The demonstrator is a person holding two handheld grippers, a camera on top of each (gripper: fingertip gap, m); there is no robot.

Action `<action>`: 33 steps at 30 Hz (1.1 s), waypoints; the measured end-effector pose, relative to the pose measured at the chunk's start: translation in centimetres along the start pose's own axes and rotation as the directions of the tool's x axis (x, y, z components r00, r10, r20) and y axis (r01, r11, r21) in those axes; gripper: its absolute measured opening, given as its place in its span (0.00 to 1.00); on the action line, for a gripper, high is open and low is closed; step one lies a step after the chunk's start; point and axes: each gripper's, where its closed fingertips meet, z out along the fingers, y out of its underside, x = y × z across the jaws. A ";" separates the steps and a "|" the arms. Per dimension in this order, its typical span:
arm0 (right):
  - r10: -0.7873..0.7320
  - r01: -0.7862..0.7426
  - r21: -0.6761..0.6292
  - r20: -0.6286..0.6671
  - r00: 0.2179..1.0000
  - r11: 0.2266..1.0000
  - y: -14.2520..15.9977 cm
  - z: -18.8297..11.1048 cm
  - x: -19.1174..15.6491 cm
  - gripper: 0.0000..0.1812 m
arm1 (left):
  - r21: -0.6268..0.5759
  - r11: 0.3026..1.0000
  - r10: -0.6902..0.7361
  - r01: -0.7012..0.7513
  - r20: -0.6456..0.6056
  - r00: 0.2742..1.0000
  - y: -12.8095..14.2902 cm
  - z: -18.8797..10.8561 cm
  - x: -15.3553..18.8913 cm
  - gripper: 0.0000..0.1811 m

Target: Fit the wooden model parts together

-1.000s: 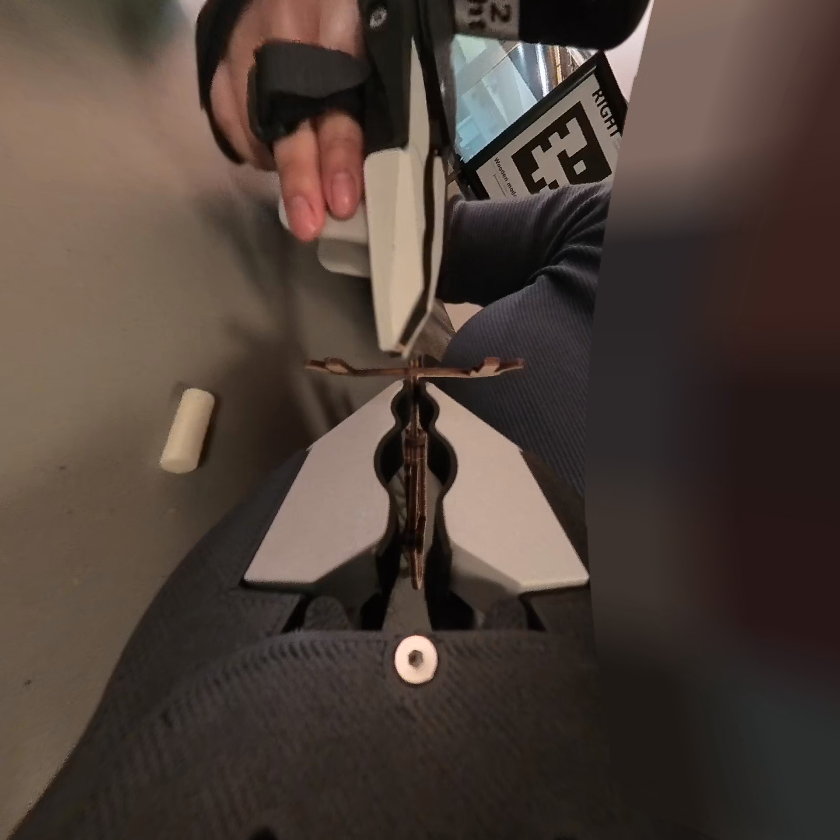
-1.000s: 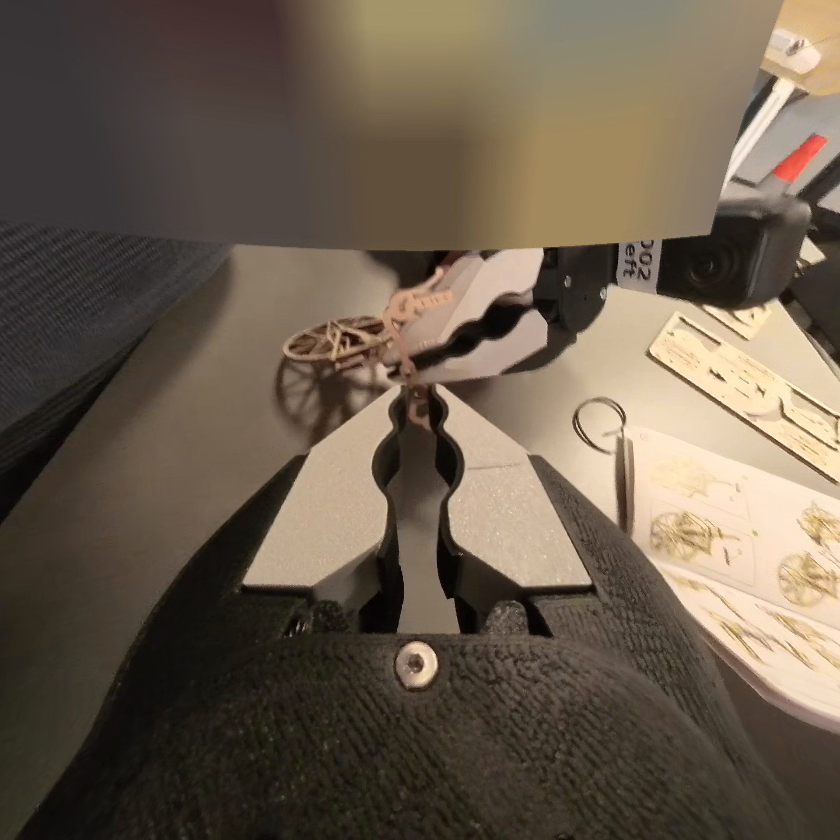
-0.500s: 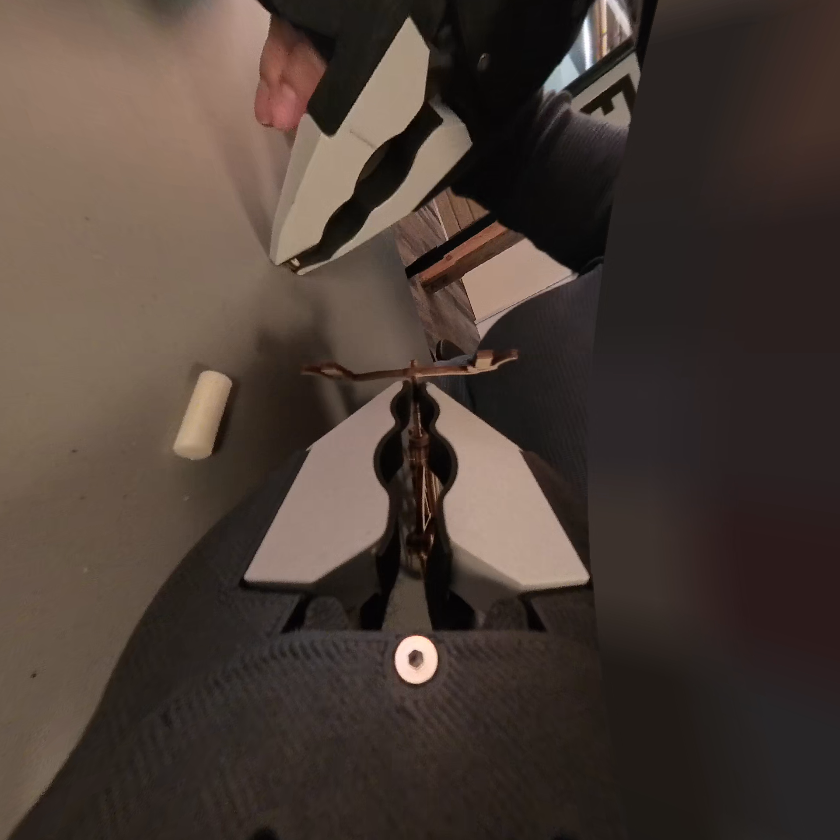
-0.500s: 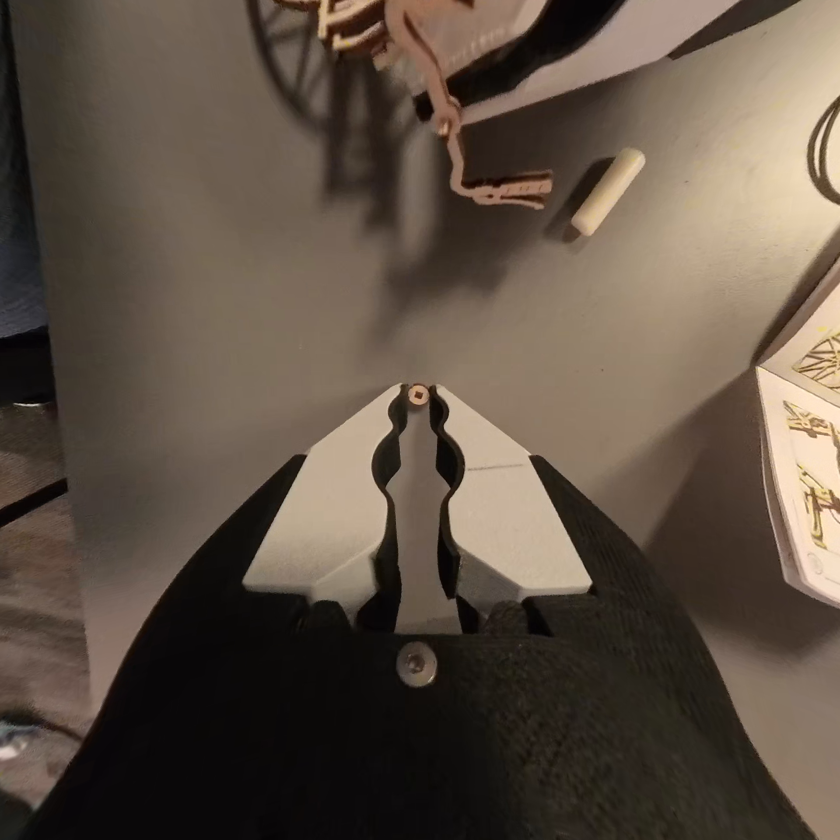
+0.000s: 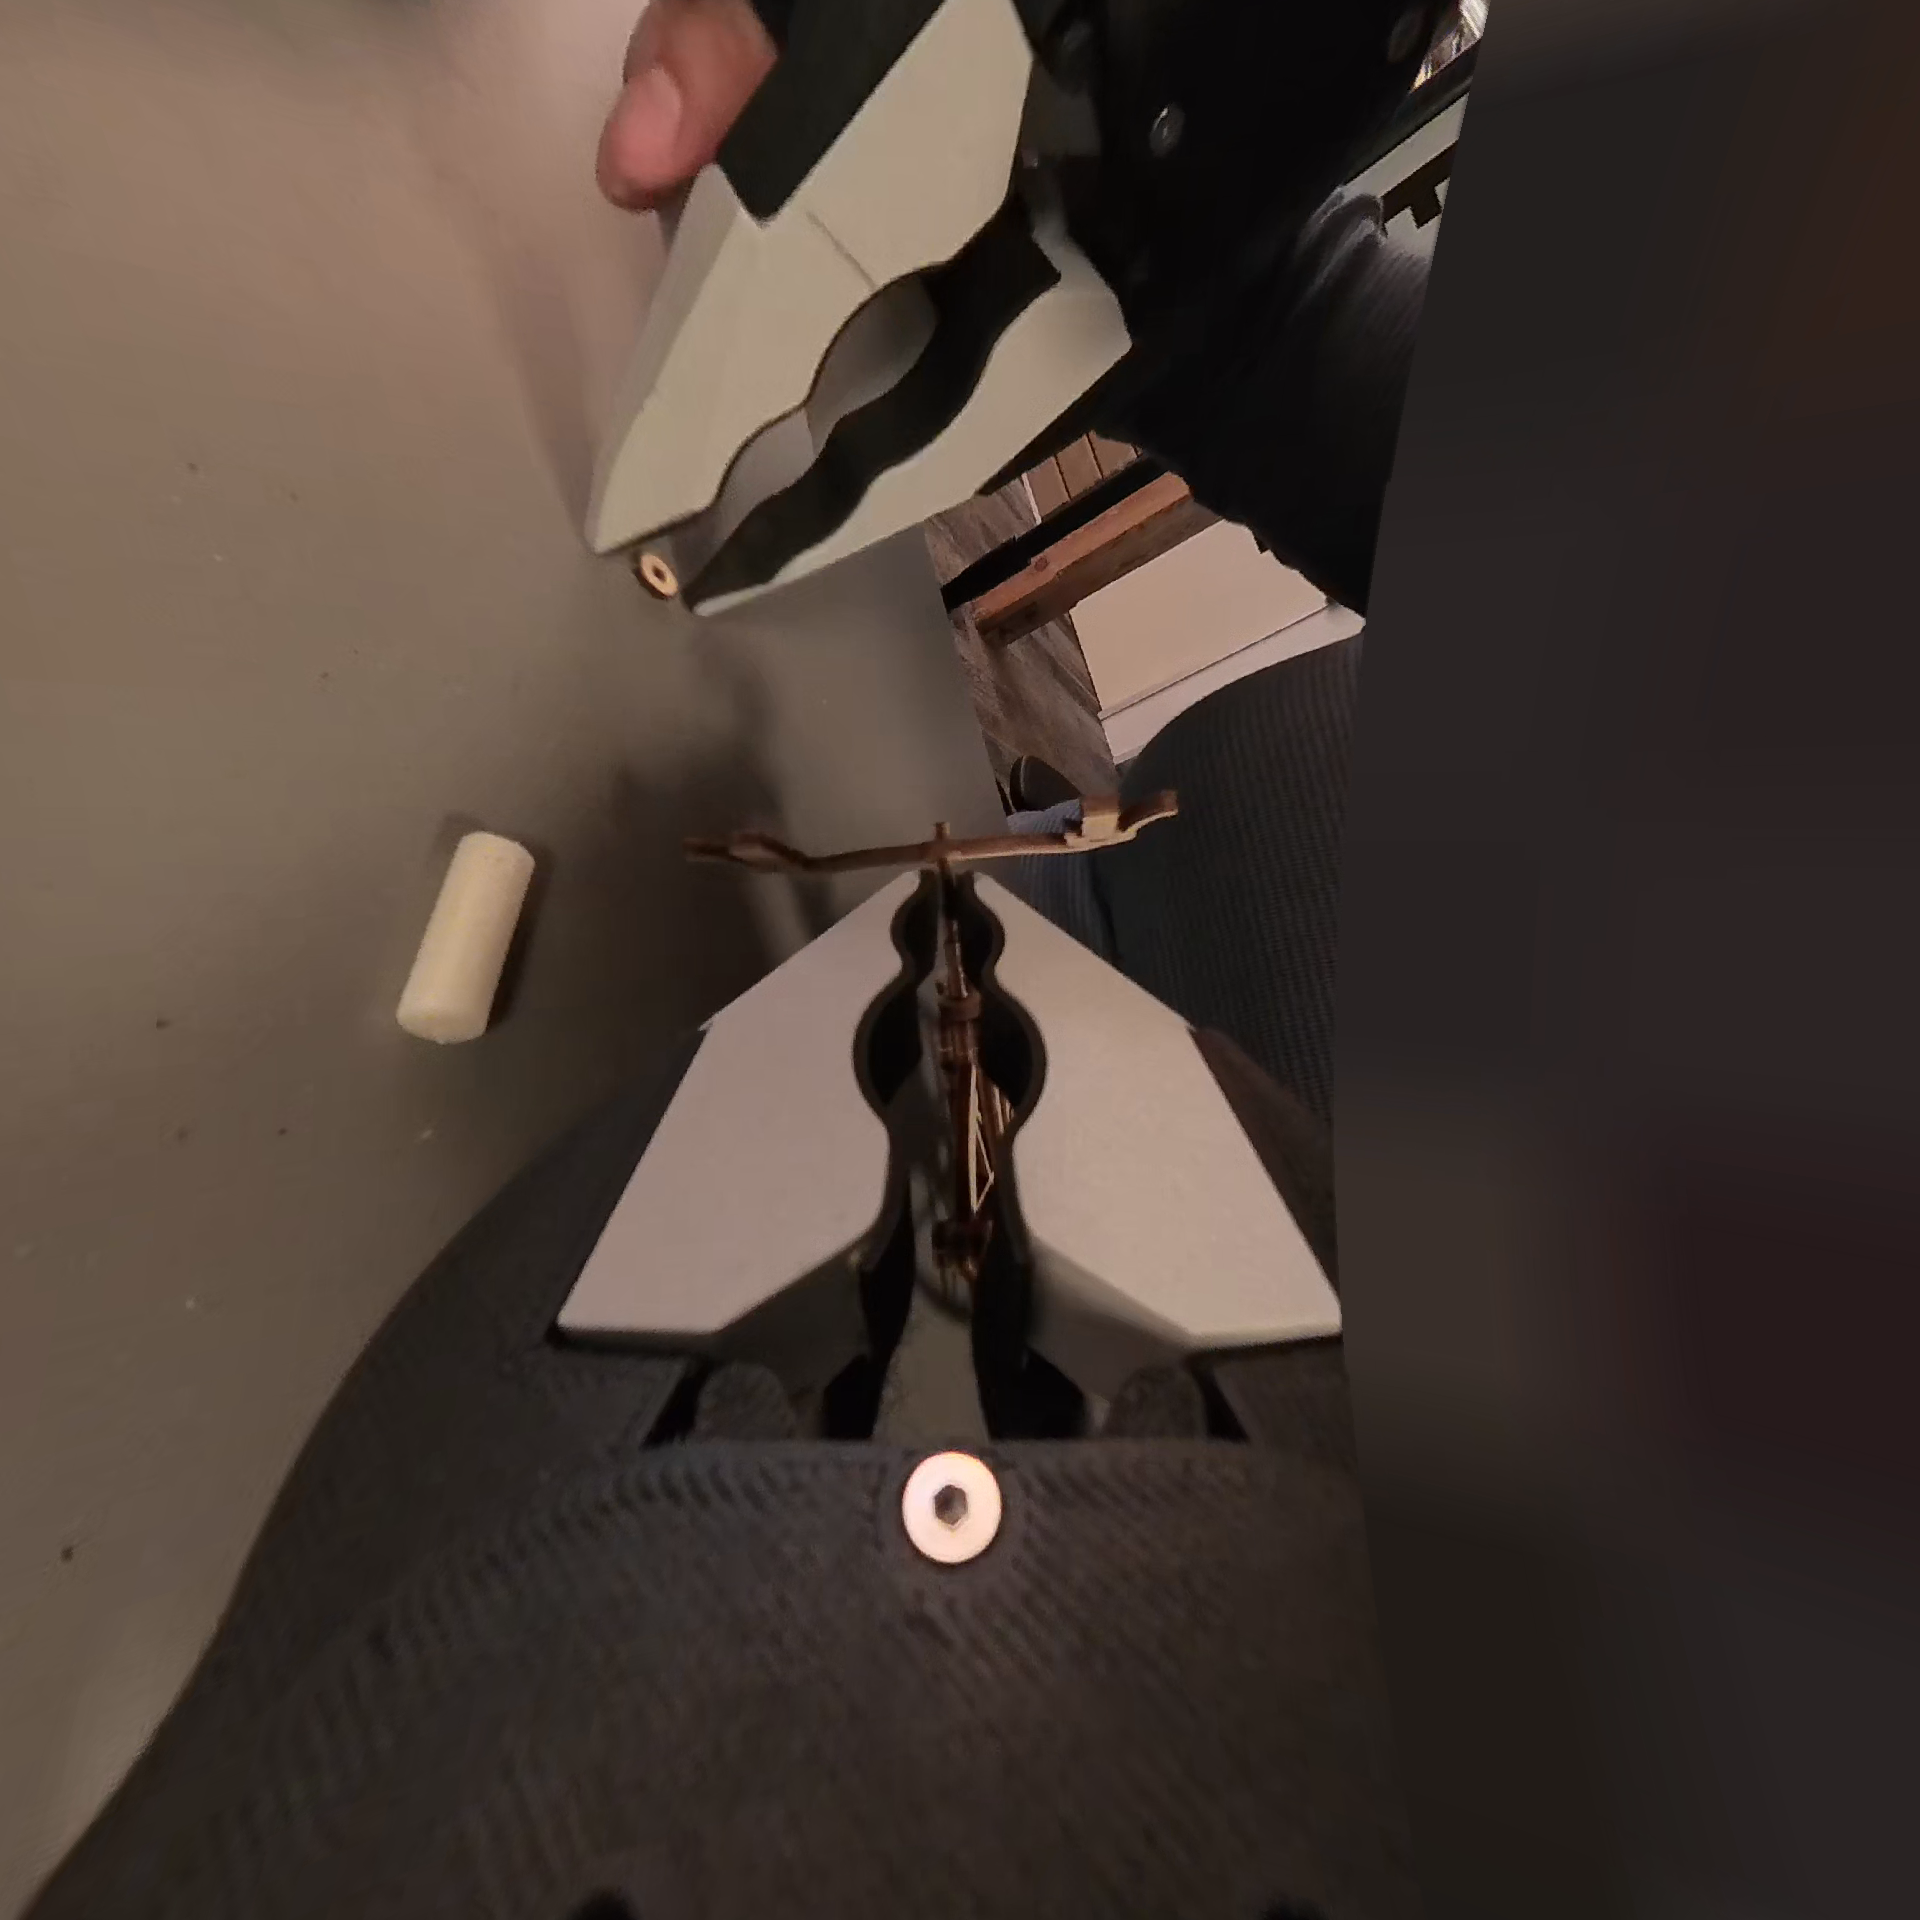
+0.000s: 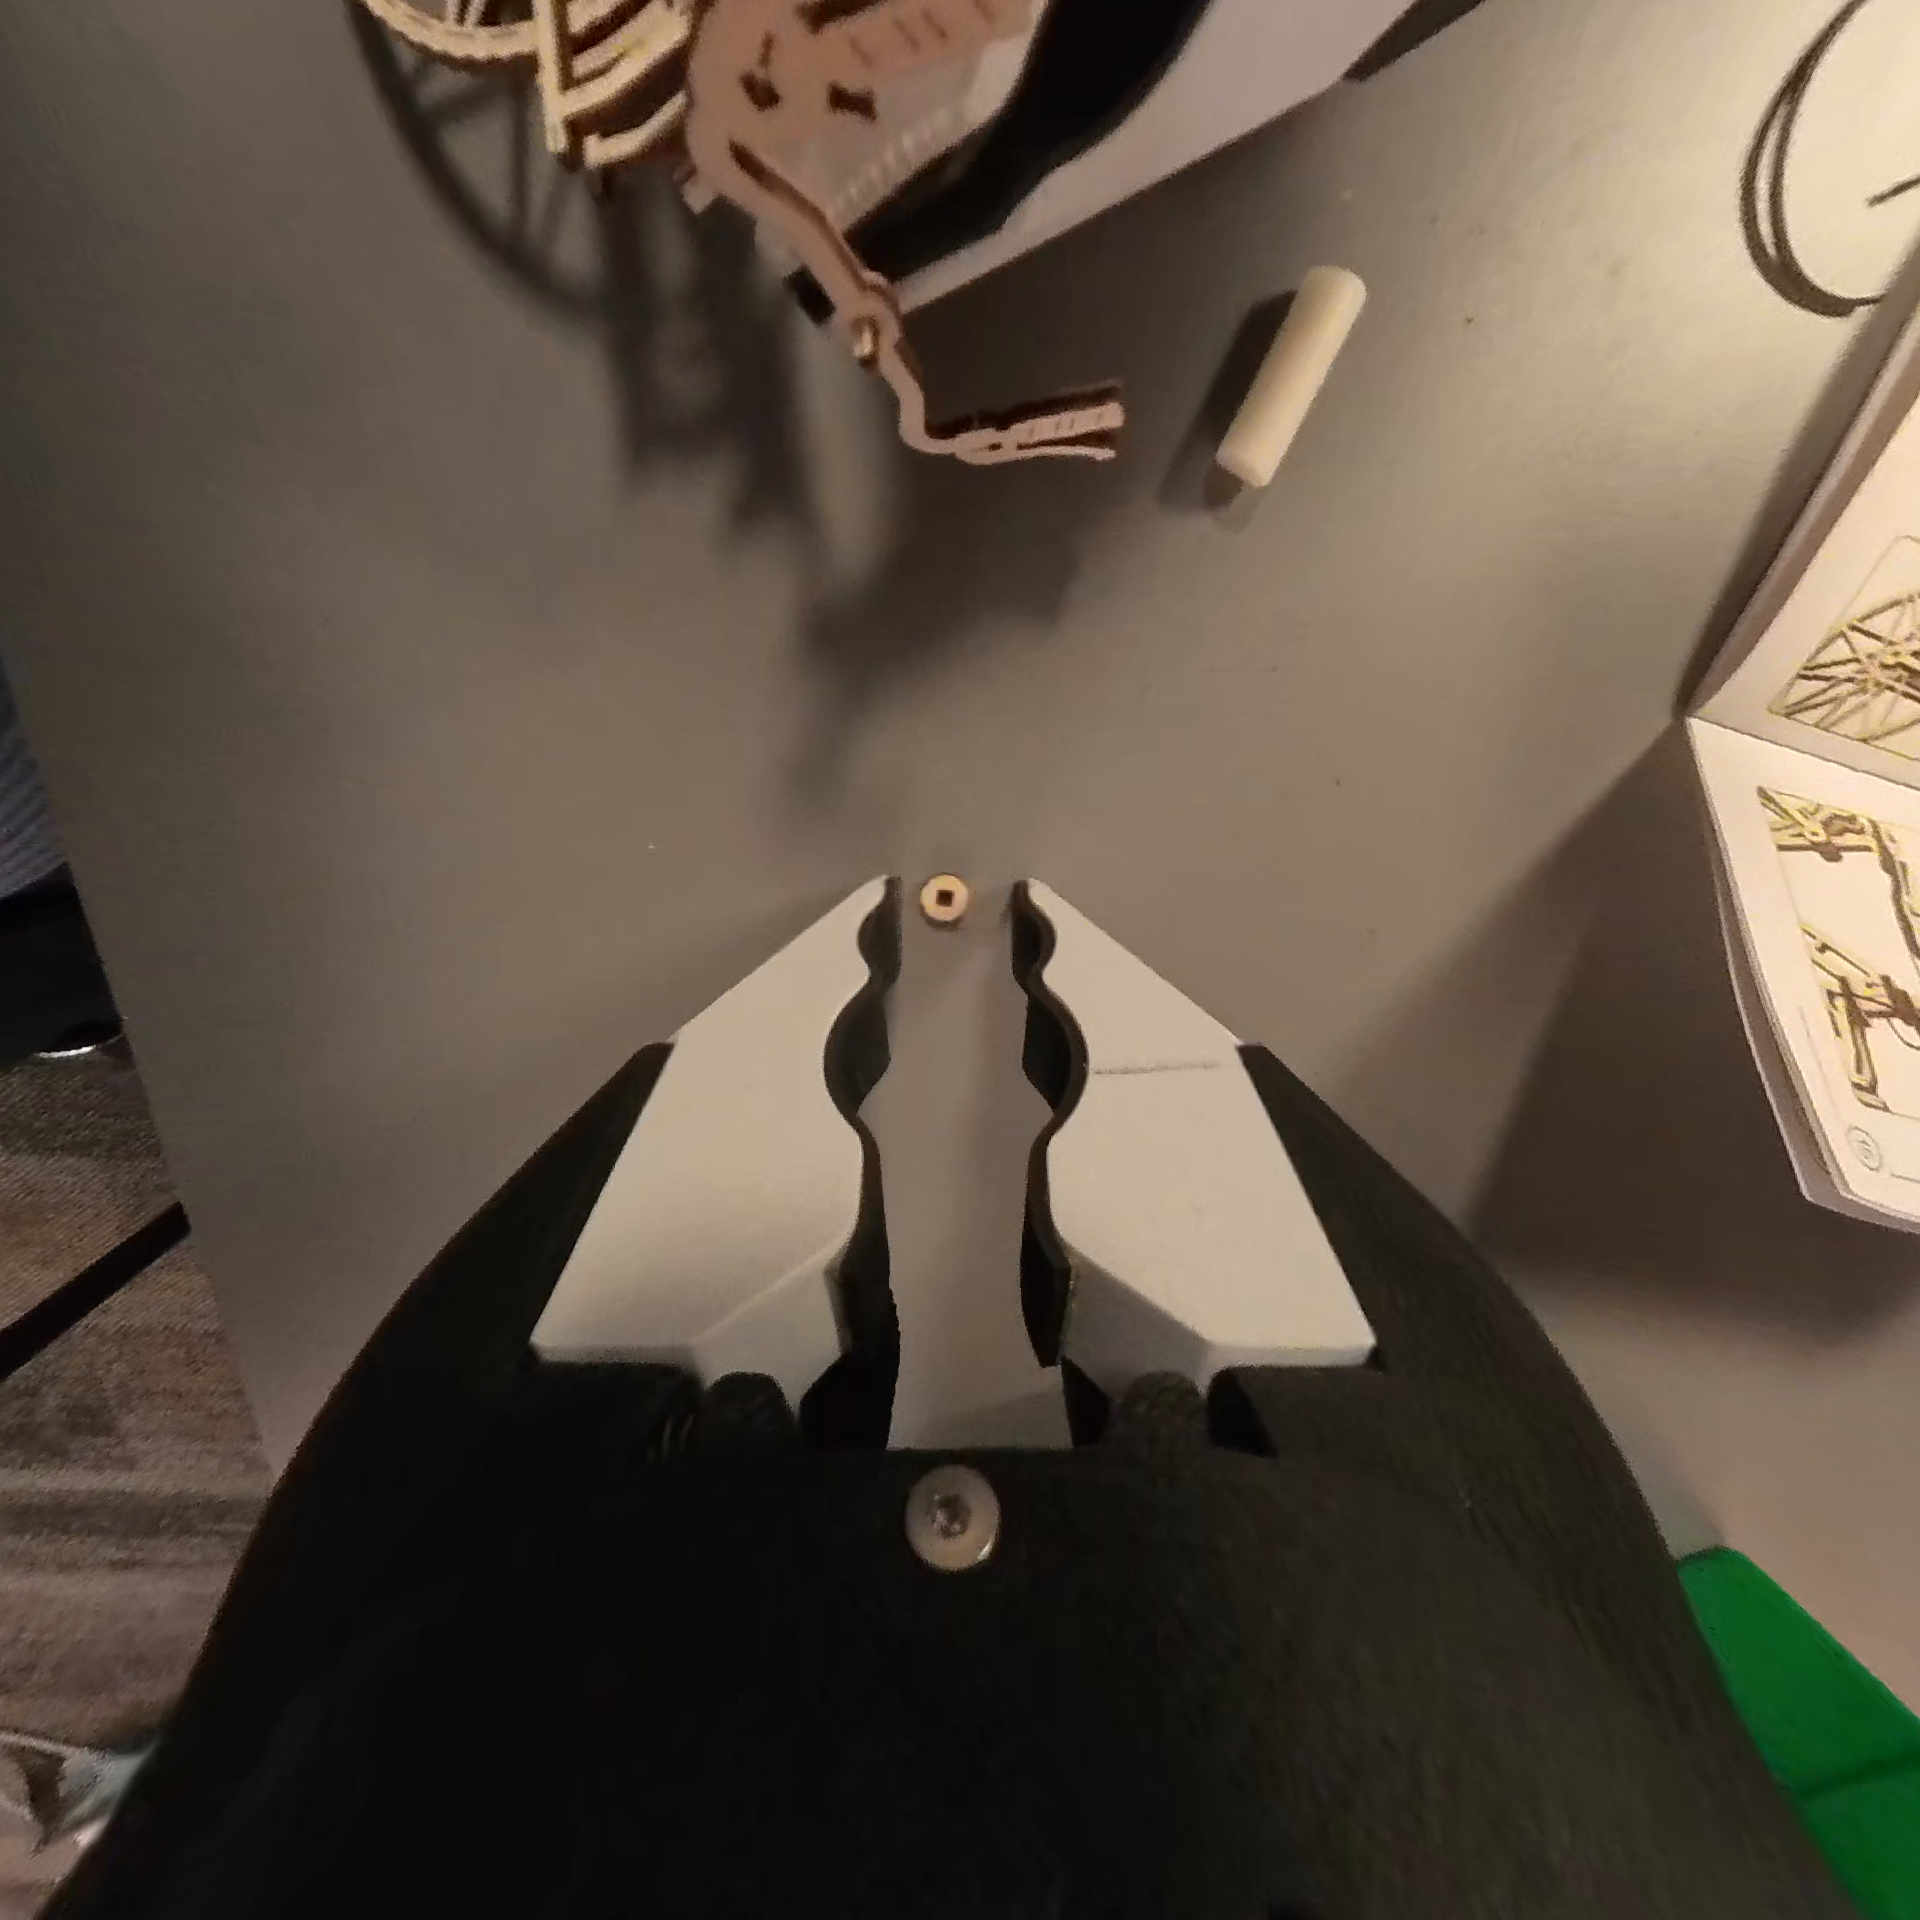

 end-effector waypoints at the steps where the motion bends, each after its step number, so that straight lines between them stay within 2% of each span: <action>1: 0.012 -0.012 0.000 -0.012 1.000 1.000 0.0 0.0 0.1 0.10 | 0.000 1.000 0.000 0.000 0.000 1.000 0.0 0.0 0.0 0.01; 7: 0.096 -0.095 0.024 -0.006 0.995 0.995 0.0 -0.2 -0.1 0.05 | 0.000 1.000 -0.001 0.001 0.000 1.000 0.0 0.0 0.0 0.01; 16: 0.085 -0.084 0.024 -0.024 0.996 0.996 -0.1 0.1 -0.2 0.03 | 0.002 1.000 0.002 -0.002 -0.006 1.000 0.0 0.0 0.1 0.01; 17: 0.063 -0.060 0.059 -0.049 0.997 0.996 -0.4 0.0 0.1 0.03 | 0.007 1.000 0.006 -0.006 -0.018 1.000 -0.1 -0.1 0.3 0.01; 18: 0.043 -0.032 0.153 -0.070 0.997 0.988 -1.6 -0.4 0.4 0.03 | 0.019 1.000 0.009 -0.008 -0.035 0.999 -0.2 -0.2 0.5 0.01; 19: 0.034 -0.009 0.304 -0.077 0.996 0.952 -3.5 -1.3 0.5 0.03 | 0.036 0.999 0.012 -0.009 -0.059 0.998 -0.5 -0.5 0.8 0.01; 21: 0.006 0.031 0.615 -0.058 0.998 0.788 -7.3 -3.9 -0.2 0.03 | 0.068 0.998 0.011 -0.004 -0.097 0.995 -0.9 -0.9 1.3 0.01; 23: -0.018 0.080 0.770 -0.089 0.996 0.633 -8.9 -5.3 -0.3 0.03 | 0.072 0.997 0.008 0.000 -0.113 0.994 -1.0 -1.0 1.5 0.01; 25: -0.018 0.110 0.832 -0.119 0.993 0.544 -9.4 -5.2 -0.2 0.02 | 0.061 0.998 0.011 -0.004 -0.111 0.994 -0.8 -0.9 1.5 0.01; 28: -0.004 0.097 0.882 -0.107 0.994 0.461 -9.5 -5.1 0.0 0.02 | 0.066 0.998 0.008 -0.001 -0.109 0.994 -0.9 -0.9 1.5 0.01; 30: 0.000 0.098 0.895 -0.109 0.994 0.435 -9.4 -5.5 0.1 0.02 | 0.078 0.997 0.001 0.008 -0.107 0.994 -1.1 -1.1 1.4 0.01; 33: -0.015 0.107 0.882 -0.112 0.994 0.460 -9.2 -5.1 0.0 0.02 | 0.076 0.997 -0.001 0.009 -0.113 0.994 -1.1 -1.1 1.5 0.01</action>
